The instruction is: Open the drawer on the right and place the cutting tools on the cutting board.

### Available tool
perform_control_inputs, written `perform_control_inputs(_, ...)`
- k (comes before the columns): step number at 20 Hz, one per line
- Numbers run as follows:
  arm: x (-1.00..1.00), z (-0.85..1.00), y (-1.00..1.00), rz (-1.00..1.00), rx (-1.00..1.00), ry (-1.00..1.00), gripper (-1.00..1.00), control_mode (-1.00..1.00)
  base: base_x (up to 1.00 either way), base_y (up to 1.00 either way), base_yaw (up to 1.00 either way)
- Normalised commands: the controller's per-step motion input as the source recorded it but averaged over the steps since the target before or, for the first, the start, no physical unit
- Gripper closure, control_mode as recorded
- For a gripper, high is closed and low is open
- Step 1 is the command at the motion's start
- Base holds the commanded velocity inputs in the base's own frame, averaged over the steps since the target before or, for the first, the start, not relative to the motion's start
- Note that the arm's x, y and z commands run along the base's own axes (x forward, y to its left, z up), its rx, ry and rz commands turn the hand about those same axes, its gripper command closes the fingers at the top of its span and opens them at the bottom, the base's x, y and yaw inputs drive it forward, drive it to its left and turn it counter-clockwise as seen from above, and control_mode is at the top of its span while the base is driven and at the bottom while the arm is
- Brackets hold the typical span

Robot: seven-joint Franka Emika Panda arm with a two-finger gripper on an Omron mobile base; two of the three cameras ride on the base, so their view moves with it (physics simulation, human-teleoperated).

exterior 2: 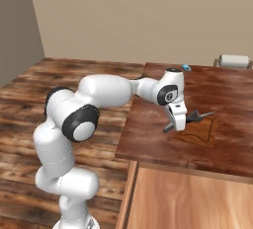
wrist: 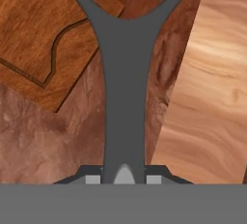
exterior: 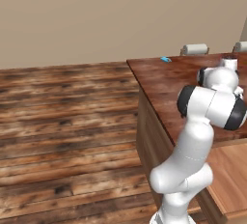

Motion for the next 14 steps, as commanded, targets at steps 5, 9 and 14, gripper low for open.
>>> perform_control_inputs(5,0.18,-0.25,-0.05,0.00,0.00,0.00,1.00,-1.00,0.00,0.00,0.00)
perform_control_inputs(9,0.17,-0.22,-0.01,0.00,0.00,0.00,1.00,-1.00,0.00,0.00,0.00)
perform_control_inputs(14,0.18,-0.15,0.00,0.00,0.01,0.00,1.00,-1.00,0.00,0.00,0.00)
